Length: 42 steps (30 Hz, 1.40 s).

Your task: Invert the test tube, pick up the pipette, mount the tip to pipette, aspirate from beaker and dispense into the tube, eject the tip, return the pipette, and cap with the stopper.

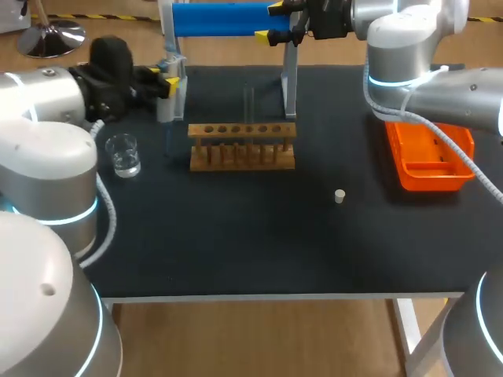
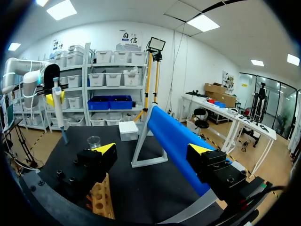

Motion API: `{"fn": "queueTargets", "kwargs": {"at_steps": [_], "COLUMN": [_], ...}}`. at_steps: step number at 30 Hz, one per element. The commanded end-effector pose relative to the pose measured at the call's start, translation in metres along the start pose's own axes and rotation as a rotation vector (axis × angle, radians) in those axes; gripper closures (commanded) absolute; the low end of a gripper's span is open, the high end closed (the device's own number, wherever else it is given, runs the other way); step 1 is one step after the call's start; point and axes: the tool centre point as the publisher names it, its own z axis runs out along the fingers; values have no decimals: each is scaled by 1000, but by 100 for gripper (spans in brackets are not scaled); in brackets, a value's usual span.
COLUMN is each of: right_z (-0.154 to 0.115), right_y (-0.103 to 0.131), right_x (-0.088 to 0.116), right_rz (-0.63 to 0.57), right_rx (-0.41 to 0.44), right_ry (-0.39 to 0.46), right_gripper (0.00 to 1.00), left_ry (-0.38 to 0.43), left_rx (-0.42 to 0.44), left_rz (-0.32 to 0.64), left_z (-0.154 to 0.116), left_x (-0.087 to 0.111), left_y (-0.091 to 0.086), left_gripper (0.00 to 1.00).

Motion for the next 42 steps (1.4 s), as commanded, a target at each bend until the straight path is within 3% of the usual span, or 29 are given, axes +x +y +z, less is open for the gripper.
{"fn": "queueTargets", "kwargs": {"at_steps": [1,8,14,25,42], "right_z": [-1,-1,-1,-1,-1], "right_y": [0,0,0,0,0], "right_x": [0,0,0,0,0], "right_rz": [0,0,0,0,0], "right_rx": [2,2,2,2,2], "right_ry": [2,2,2,2,2], "right_gripper": [0,0,0,0,0], "left_ry": [2,-46,-68,-150,-198], "left_rx": [-13,-23,-30,-53,-88], "left_rz": [0,-8,-15,-60,-109], "left_z": [0,16,36,76,125], "left_x": [-21,-55,-72,-88,-107], "left_y": [-9,-20,-32,-45,-54], "left_gripper": [100,100,100,100,100]}}
